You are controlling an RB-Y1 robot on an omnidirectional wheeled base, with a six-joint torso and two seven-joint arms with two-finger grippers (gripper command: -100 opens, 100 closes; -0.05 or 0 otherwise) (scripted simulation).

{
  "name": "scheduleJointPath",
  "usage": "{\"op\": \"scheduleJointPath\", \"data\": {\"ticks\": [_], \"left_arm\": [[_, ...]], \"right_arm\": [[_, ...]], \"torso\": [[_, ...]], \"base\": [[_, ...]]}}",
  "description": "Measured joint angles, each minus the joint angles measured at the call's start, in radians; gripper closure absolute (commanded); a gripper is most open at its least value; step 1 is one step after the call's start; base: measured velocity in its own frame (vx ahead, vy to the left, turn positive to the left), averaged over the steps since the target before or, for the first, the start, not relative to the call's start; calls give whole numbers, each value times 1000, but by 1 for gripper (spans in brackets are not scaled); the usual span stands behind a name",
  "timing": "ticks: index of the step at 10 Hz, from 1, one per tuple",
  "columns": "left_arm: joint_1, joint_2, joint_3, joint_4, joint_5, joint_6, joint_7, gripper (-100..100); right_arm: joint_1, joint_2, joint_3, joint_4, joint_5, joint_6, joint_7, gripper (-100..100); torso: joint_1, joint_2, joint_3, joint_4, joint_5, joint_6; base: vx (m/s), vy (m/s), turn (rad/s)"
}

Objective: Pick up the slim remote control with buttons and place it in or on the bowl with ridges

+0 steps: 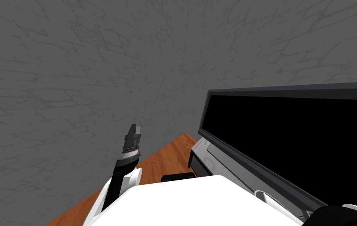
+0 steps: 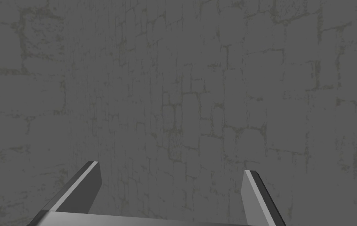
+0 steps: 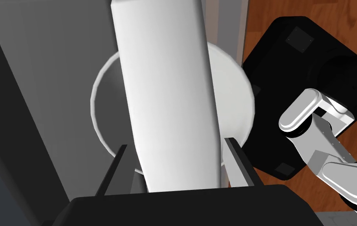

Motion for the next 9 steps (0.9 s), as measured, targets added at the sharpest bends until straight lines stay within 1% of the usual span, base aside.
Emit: {"op": "scheduleJointPath", "data": {"ticks": [1,5,6,7,8,9], "left_arm": [[0,0,0,0,0,0,0,0],[0,0,0,0,0,0,0,0],[0,0,0,0,0,0,0,0],[0,0,0,0,0,0,0,0],[0,0,0,0,0,0,0,0],[0,0,0,0,0,0,0,0]], "right_arm": [[-1,3,0,-1,-2,-3,1,-100],[-1,3,0,-1,-2,-3,1,-100],[-1,3,0,-1,-2,-3,1,0],[-1,3,0,-1,-2,-3,1,-100],[-17,5,-17,28,4,-22,20,-100],[-60,14,-34,77,20,-54,56,-100]], "torso": [[3,1,0,0,1,0],[8,2,1,0,3,0],[8,2,1,0,3,0],[8,2,1,0,3,0],[10,2,1,0,3,0],[12,2,1,0,3,0]], "base": [[3,-10,3],[0,0,0],[0,0,0],[-1,23,-16],[6,61,-39],[-3,82,-42]]}}
